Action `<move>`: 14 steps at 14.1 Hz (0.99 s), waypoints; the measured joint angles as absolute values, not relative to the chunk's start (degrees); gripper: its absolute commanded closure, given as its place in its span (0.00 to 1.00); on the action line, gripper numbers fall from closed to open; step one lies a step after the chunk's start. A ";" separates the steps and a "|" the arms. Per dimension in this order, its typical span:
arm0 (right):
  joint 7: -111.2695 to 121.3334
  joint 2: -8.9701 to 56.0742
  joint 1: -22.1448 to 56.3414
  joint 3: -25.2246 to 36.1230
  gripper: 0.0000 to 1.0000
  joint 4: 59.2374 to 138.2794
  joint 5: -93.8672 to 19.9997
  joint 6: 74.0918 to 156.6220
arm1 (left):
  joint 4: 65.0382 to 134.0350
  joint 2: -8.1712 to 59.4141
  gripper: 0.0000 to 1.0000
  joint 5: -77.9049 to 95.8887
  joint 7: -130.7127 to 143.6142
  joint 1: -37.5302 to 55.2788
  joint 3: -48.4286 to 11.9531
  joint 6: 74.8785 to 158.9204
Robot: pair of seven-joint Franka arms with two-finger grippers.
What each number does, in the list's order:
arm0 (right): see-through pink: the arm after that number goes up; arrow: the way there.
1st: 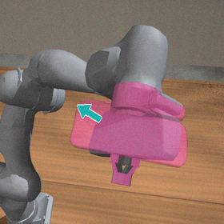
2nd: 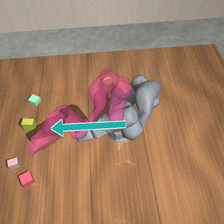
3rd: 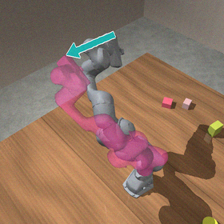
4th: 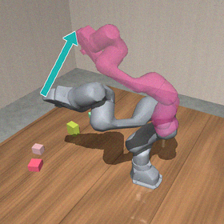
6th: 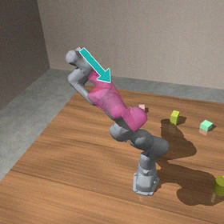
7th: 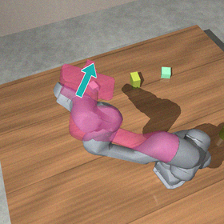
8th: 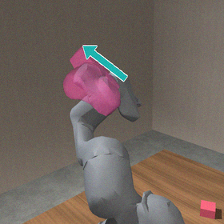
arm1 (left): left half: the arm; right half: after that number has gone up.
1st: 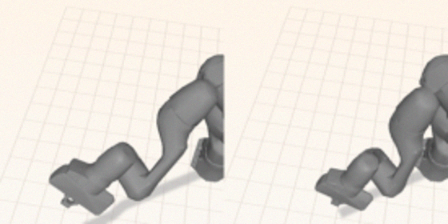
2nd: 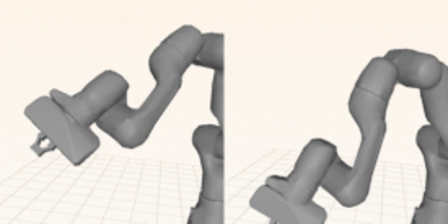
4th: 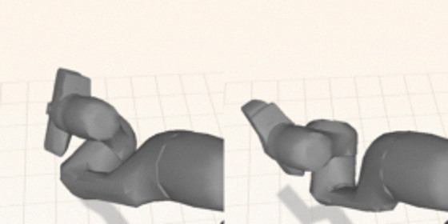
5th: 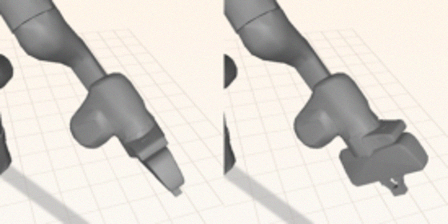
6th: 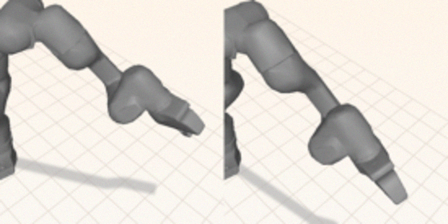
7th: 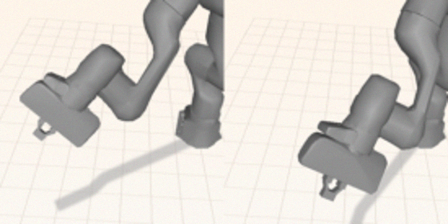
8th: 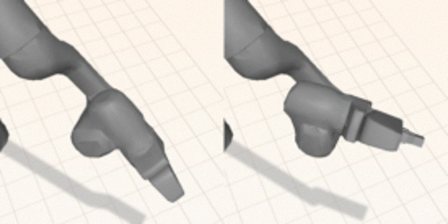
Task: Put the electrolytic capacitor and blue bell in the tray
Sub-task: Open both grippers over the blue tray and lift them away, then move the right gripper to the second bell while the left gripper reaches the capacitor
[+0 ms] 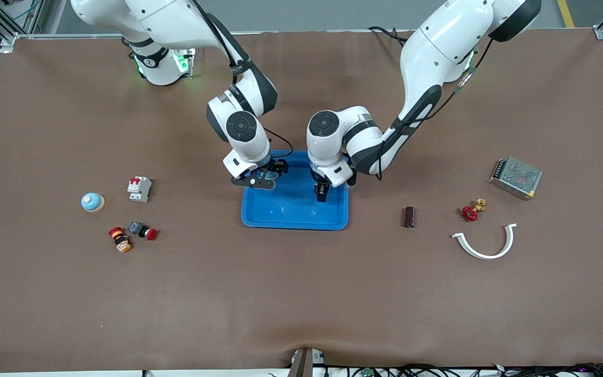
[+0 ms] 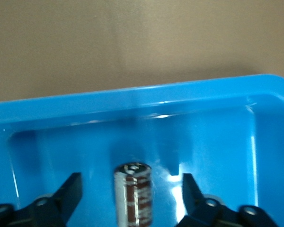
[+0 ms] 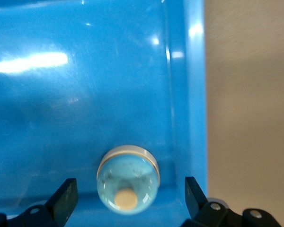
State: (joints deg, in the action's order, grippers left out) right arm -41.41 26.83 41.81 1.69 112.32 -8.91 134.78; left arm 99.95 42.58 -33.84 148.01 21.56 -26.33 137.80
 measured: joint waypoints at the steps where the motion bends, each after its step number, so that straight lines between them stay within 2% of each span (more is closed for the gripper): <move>1: -40.14 25.14 41.16 1.85 0.00 111.95 -8.90 132.03 | 99.34 42.51 0.00 -33.84 148.02 21.56 -26.36 137.32; 5: -28.55 16.83 35.06 2.24 0.00 111.54 -8.66 119.96 | 96.74 41.65 0.00 -33.56 147.58 20.61 -28.10 133.60; 8: -20.23 11.05 29.76 2.43 0.00 111.58 -3.26 112.19 | 95.13 40.48 0.00 -30.65 140.96 16.90 -30.96 128.87; 11: -11.94 7.13 26.51 2.46 0.00 111.71 1.01 108.63 | 93.83 39.30 0.00 -29.23 131.75 12.19 -33.75 124.30; 14: 1.19 5.31 19.72 2.61 0.00 112.16 1.51 107.92 | 93.63 38.35 0.00 -28.98 121.68 8.18 -36.41 120.18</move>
State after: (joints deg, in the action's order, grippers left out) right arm 1.19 5.31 19.72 2.61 112.16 1.51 107.92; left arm 93.63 38.35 -28.98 121.68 8.18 -36.41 120.18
